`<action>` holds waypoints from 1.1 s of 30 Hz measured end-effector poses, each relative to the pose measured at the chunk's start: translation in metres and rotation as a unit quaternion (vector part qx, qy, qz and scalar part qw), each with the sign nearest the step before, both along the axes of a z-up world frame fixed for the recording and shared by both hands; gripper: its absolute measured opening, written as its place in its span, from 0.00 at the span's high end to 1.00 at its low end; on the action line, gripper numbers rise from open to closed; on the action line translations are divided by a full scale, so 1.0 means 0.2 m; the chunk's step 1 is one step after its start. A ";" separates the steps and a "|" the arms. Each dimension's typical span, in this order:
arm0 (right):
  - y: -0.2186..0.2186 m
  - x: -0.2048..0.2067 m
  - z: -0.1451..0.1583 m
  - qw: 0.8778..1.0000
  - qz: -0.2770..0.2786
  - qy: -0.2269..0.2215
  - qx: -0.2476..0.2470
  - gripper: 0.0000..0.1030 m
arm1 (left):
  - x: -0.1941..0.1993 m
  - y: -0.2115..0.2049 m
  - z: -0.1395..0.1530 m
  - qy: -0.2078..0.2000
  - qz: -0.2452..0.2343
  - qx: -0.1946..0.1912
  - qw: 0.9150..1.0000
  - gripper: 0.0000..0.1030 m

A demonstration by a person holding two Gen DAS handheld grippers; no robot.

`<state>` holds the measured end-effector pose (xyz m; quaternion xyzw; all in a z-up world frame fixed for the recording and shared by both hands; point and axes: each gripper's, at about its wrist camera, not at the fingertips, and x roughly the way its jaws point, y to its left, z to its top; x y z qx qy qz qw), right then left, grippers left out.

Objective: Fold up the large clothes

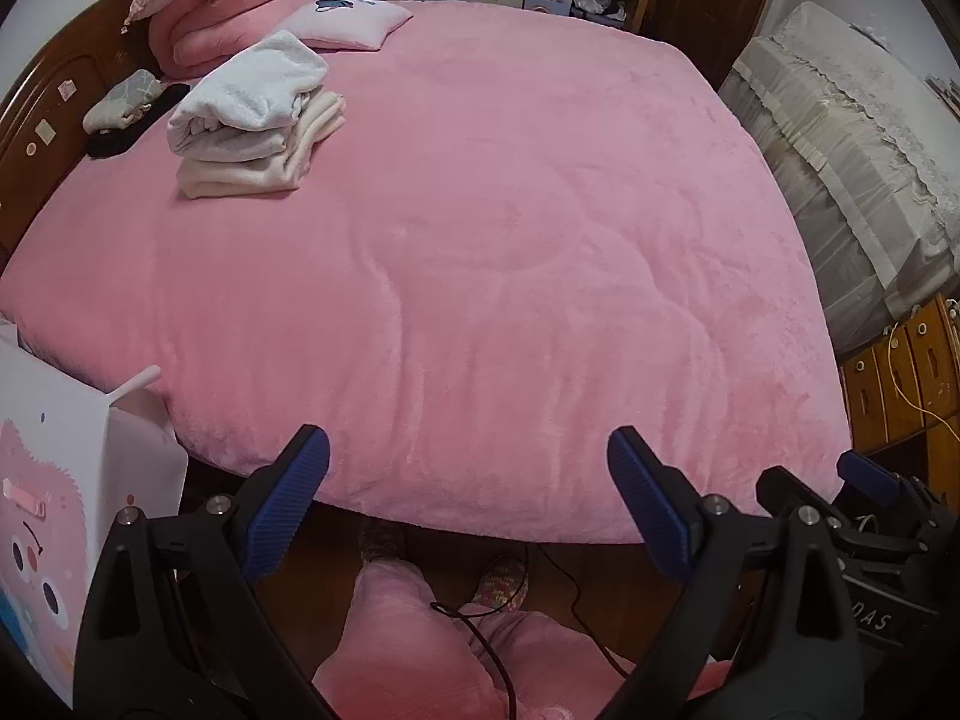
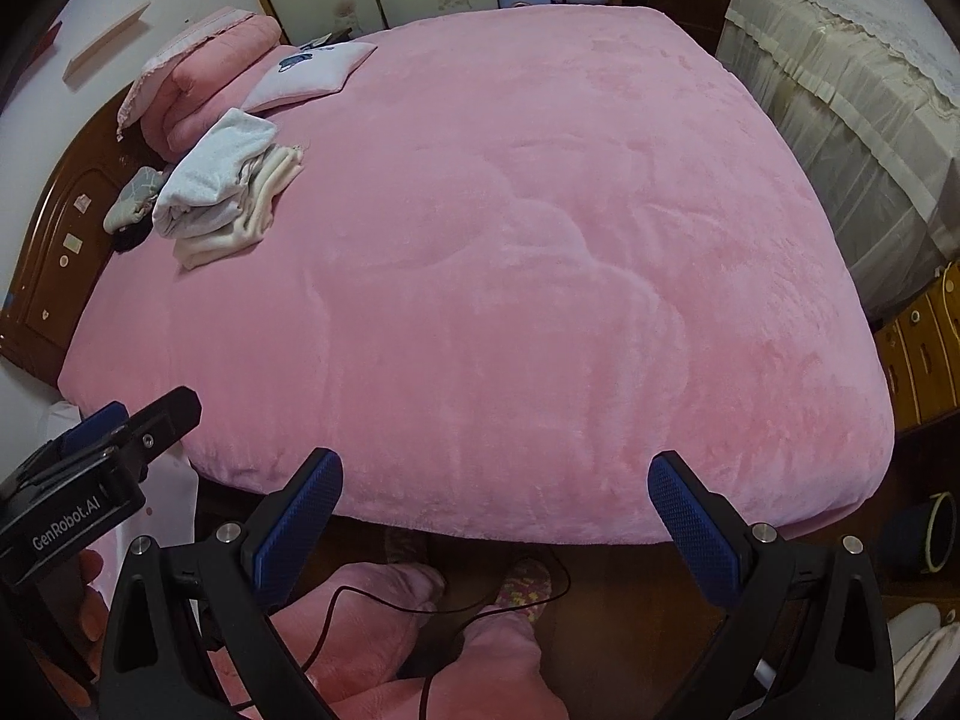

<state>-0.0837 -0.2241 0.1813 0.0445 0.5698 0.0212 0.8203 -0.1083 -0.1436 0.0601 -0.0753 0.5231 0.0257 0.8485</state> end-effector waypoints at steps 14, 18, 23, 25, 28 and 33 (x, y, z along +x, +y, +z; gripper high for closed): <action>0.08 -0.02 0.02 1.000 -0.002 -0.011 0.001 0.00 | -0.01 0.02 -0.03 0.004 -0.017 -0.005 1.000 0.01; 0.08 -0.03 0.05 1.000 0.001 -0.015 -0.006 0.00 | 0.00 0.01 -0.04 0.005 -0.021 -0.008 1.000 0.01; 0.10 -0.05 0.06 1.000 0.005 -0.016 -0.014 0.00 | 0.00 0.00 -0.05 0.002 -0.024 -0.011 1.000 0.01; 0.11 -0.06 0.07 1.000 0.005 -0.016 -0.015 0.00 | 0.00 -0.01 -0.05 0.001 -0.024 -0.010 1.000 0.01; 0.11 -0.06 0.07 1.000 0.003 -0.014 -0.015 0.00 | 0.00 -0.01 -0.05 0.001 -0.023 -0.010 1.000 0.01; 0.09 -0.05 0.07 1.000 0.004 -0.013 -0.015 0.00 | 0.00 -0.03 -0.05 0.000 -0.012 -0.009 1.000 0.01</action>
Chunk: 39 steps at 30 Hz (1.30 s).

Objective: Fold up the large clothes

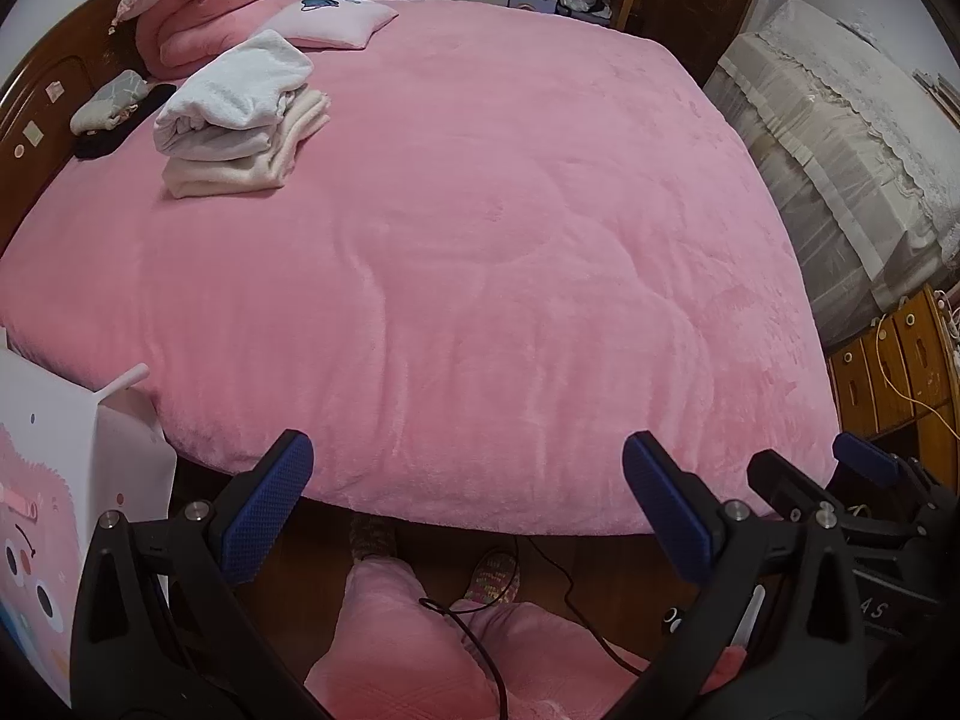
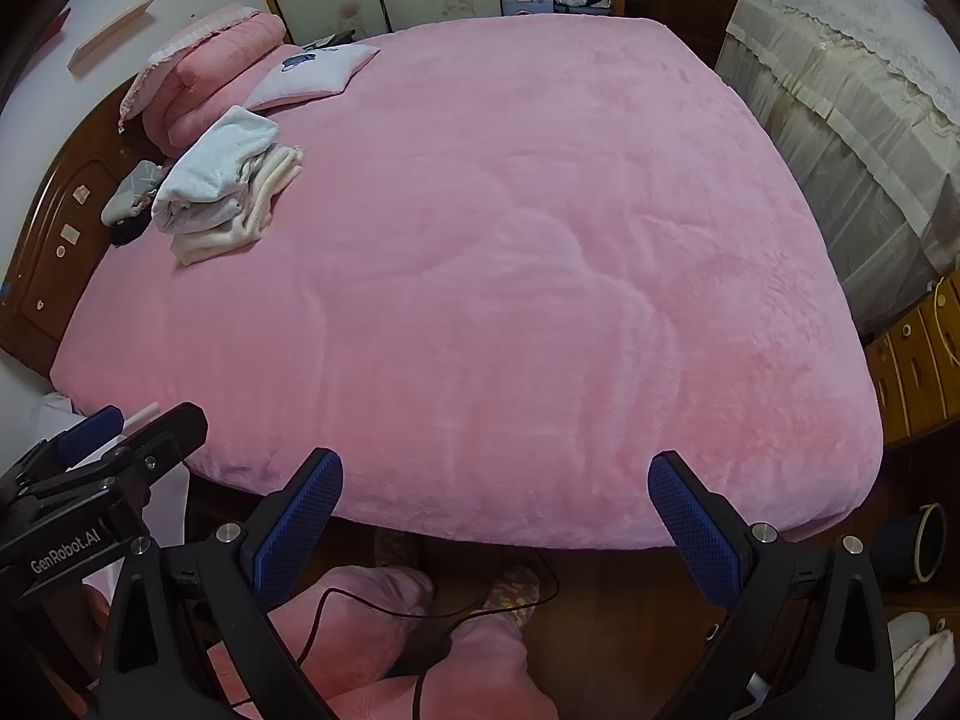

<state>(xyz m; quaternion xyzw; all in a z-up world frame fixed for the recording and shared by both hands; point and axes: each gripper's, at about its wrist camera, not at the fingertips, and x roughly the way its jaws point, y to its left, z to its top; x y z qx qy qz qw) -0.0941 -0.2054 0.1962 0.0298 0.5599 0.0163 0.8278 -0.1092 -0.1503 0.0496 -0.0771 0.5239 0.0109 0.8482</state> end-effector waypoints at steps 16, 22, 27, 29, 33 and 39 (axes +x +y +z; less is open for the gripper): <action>-0.02 0.00 0.02 1.000 0.002 0.004 -0.004 0.00 | -0.01 -0.05 0.04 -0.010 -0.003 0.012 1.000 0.01; -0.03 0.00 0.02 1.000 0.002 0.005 -0.004 0.00 | -0.01 -0.06 0.04 -0.010 -0.002 0.012 1.000 0.01; -0.04 0.01 0.02 1.000 0.004 0.005 -0.004 0.00 | -0.01 -0.07 0.04 -0.010 -0.001 0.013 1.000 0.01; -0.05 0.02 0.02 1.000 0.004 0.006 -0.004 0.00 | -0.01 -0.07 0.05 -0.011 -0.002 0.012 1.000 0.01; -0.07 0.02 0.01 1.000 0.002 0.008 -0.004 0.00 | 0.01 -0.07 0.05 -0.014 -0.009 0.016 1.000 0.01; -0.09 0.03 0.00 1.000 0.000 0.011 -0.003 0.00 | 0.05 -0.05 0.04 -0.016 -0.021 0.019 0.999 0.01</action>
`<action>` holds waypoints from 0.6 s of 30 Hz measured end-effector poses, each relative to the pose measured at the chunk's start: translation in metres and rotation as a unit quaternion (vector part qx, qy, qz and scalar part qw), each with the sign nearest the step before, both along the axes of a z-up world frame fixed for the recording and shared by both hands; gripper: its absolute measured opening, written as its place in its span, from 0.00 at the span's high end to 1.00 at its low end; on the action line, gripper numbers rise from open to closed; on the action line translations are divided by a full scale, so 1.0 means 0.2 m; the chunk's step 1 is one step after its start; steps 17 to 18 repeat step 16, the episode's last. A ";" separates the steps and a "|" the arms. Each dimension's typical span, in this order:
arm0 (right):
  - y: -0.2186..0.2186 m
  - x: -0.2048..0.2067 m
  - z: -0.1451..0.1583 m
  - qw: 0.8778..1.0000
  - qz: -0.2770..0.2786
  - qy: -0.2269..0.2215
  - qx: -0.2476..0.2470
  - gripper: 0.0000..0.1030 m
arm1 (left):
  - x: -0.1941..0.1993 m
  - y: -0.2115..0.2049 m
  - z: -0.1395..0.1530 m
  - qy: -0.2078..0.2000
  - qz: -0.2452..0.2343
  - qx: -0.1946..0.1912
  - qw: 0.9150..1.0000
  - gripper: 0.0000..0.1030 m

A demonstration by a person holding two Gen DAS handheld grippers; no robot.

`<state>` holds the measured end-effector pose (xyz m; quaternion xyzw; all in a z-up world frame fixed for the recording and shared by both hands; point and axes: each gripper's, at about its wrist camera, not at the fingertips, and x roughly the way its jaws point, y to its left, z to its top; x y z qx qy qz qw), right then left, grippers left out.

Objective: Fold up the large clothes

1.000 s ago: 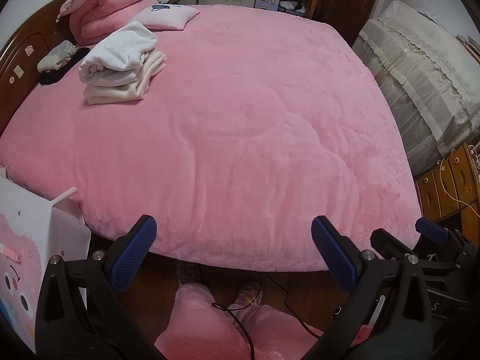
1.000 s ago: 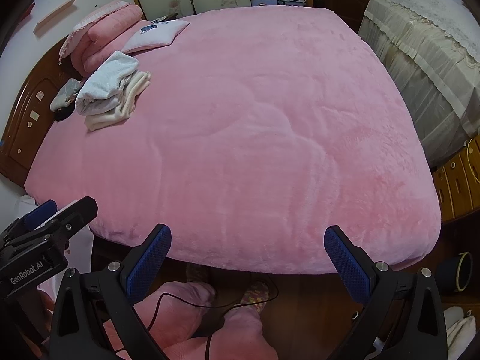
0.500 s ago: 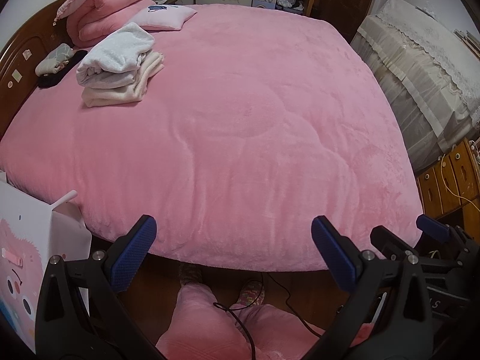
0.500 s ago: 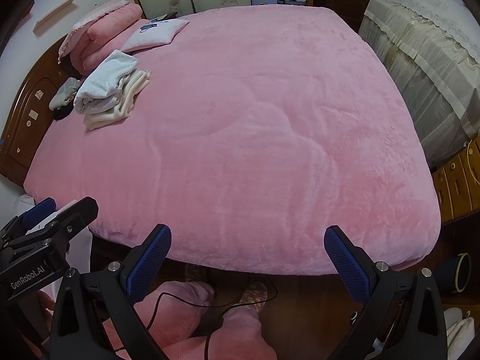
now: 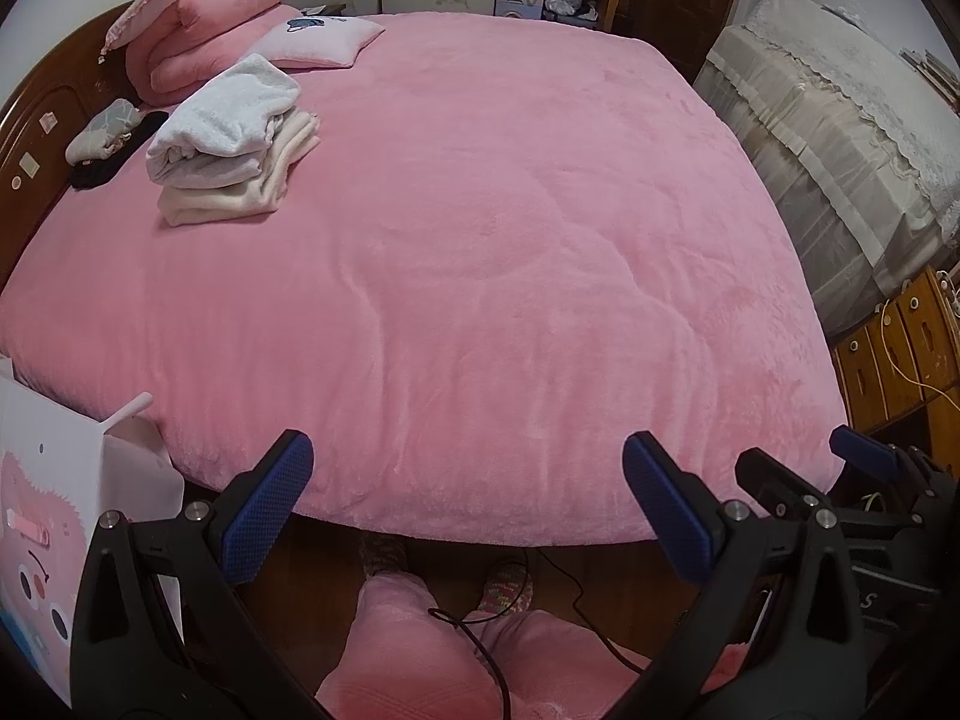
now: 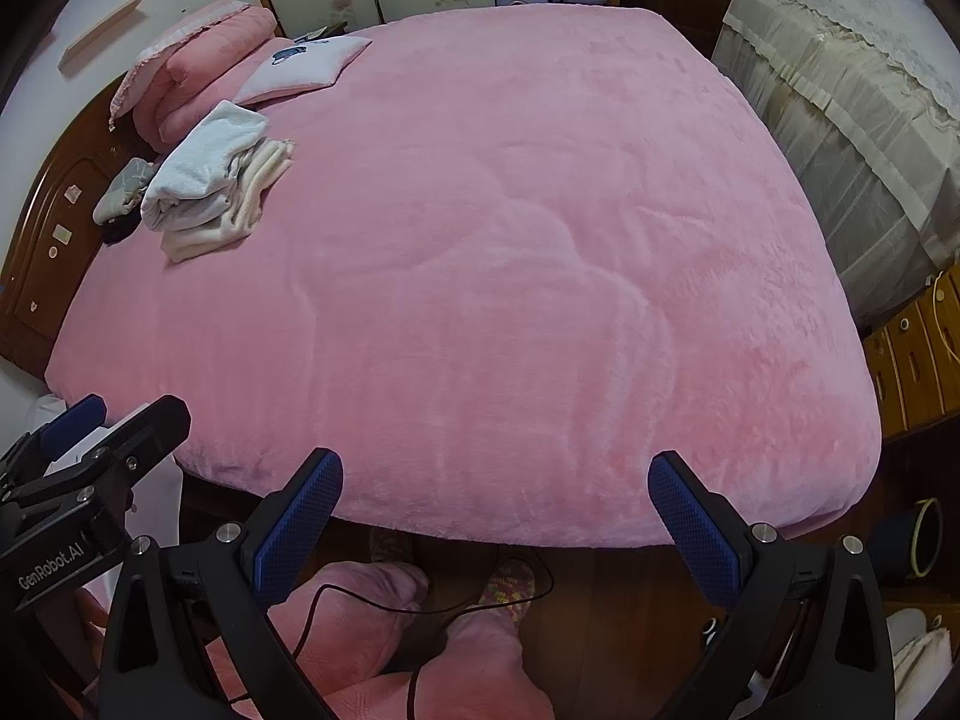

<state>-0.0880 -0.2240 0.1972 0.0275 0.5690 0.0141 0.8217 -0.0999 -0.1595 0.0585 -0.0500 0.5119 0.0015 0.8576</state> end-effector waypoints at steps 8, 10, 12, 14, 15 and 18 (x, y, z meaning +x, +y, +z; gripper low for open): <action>-0.02 0.01 -0.01 1.000 0.001 0.002 0.000 0.00 | 0.00 -0.01 0.01 -0.005 -0.007 0.007 1.000 0.01; -0.02 0.01 -0.01 1.000 0.001 0.002 0.000 0.00 | -0.01 -0.01 0.01 -0.006 -0.007 0.009 1.000 0.01; -0.02 0.01 -0.01 1.000 0.001 0.002 0.000 0.00 | 0.00 -0.01 0.01 -0.007 -0.009 0.011 1.000 0.01; -0.01 0.01 -0.01 1.000 0.000 0.003 0.000 0.00 | 0.00 -0.01 0.01 -0.006 -0.010 0.012 1.000 0.01; -0.01 0.01 -0.01 1.000 0.000 0.003 0.001 0.00 | 0.00 -0.01 0.01 -0.005 -0.010 0.013 1.000 0.01; -0.01 0.01 -0.01 1.000 -0.001 0.004 0.001 0.00 | 0.01 0.00 0.01 -0.004 -0.010 0.014 1.000 0.01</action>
